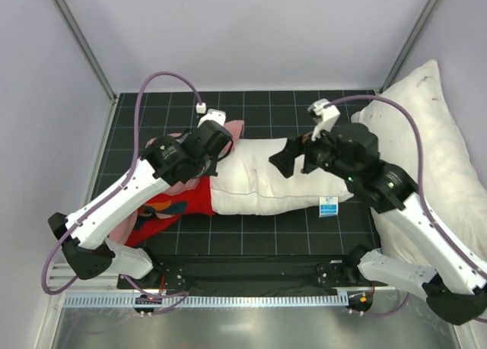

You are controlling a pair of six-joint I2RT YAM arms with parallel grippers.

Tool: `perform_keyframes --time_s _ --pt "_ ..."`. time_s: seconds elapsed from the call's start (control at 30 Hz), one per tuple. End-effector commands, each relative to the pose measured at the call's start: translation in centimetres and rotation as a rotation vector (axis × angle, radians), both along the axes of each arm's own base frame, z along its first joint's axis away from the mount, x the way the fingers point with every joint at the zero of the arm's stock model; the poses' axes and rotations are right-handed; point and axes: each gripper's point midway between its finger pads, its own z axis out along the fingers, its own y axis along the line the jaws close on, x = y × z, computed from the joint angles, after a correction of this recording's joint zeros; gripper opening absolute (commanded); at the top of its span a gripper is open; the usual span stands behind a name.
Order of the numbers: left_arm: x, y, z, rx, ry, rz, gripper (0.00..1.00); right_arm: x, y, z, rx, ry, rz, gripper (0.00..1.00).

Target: Put the pillow into the pillowcase

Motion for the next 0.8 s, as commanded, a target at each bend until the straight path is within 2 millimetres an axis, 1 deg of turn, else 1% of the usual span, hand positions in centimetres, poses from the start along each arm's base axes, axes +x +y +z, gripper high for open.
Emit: perform_keyframes --time_s 0.0,0.03,0.07,0.1,0.13,0.2,0.23,0.27,0.33,0.37,0.4,0.47,0.5,0.53,0.57,0.6,0.63,0.67,0.7,0.73,0.77 --pt "1.4 -0.1 1.4 -0.053 -0.047 0.001 0.0 -0.2 -5.6 -1.8 -0.083 0.05 -0.264 1.0" --pt "1.4 -0.2 1.3 -0.052 -0.043 0.003 0.0 -0.4 -6.7 -2.7 -0.105 0.067 -0.31 1.0" --pt "1.5 -0.3 1.0 -0.05 -0.035 0.002 0.0 -0.6 -8.6 -3.9 -0.132 0.078 -0.393 1.0" --pt "1.5 -0.5 0.8 -0.052 -0.029 -0.004 0.0 -1.1 -10.0 -5.5 -0.16 0.131 -0.448 1.0" --pt "1.4 -0.6 0.8 -0.058 -0.026 -0.009 0.0 -1.3 -11.1 -6.4 -0.178 0.152 -0.5 1.0" --pt "1.3 -1.0 0.7 -0.077 -0.016 -0.022 0.0 -2.0 -14.3 -8.9 -0.234 0.19 -0.621 1.0" --pt "1.3 -1.1 0.8 -0.086 -0.021 -0.022 0.01 -2.1 -15.1 -9.4 -0.233 0.2 -0.658 1.0" --pt "1.3 -1.2 0.9 -0.089 -0.022 -0.025 0.0 -2.3 -15.9 -10.8 -0.254 0.218 -0.681 1.0" --pt "1.2 -1.2 1.1 -0.096 -0.025 -0.025 0.0 -2.2 -16.2 -11.3 -0.21 0.226 -0.684 1.0" --pt "1.3 -1.1 1.2 -0.098 -0.027 -0.02 0.0 -2.2 -15.7 -11.9 -0.196 0.242 -0.658 1.0" --pt "1.2 -1.1 1.3 -0.104 -0.026 -0.022 0.0 -2.0 -14.8 -12.0 -0.169 0.251 -0.621 1.0" --pt "1.1 -1.2 1.4 -0.111 -0.025 -0.023 0.0 -1.8 -14.3 -13.2 -0.174 0.285 -0.613 1.0" --pt "0.9 -1.3 1.4 -0.117 -0.015 -0.03 0.01 -1.5 -13.8 -13.5 -0.165 0.29 -0.595 1.0" --pt "0.8 -1.4 1.5 -0.125 -0.015 -0.036 0.0 -1.5 -12.4 -14.3 -0.158 0.334 -0.536 0.99" --pt "0.6 -1.5 1.8 -0.141 -0.012 -0.043 0.0 -1.5 -11.7 -14.8 -0.147 0.35 -0.504 0.88" --pt "0.4 -1.8 2.0 -0.158 -0.005 -0.054 0.0 -1.1 -10.6 -14.5 -0.111 0.349 -0.465 0.61" --pt "-0.1 -2.4 2.5 -0.199 0.008 -0.085 0.0 -1.5 -9.0 -14.3 -0.074 0.373 -0.388 0.47" --pt "-0.6 -3.1 2.9 -0.228 0.019 -0.117 0.0 -1.7 -8.2 -13.7 -0.035 0.375 -0.354 0.36" --pt "-1.1 -3.8 3.4 -0.257 0.027 -0.159 0.0 -1.4 -7.3 -12.4 0.01 0.346 -0.315 0.19" --pt "-2.6 -5.3 4.0 -0.325 0.074 -0.246 0.0 -2.0 -6.2 -10.3 0.072 0.321 -0.244 0.13" --pt "-3.1 -6.1 5.4 -0.372 0.066 -0.29 0.0 -2.2 -5.7 -8.7 0.112 0.292 -0.212 0.08"
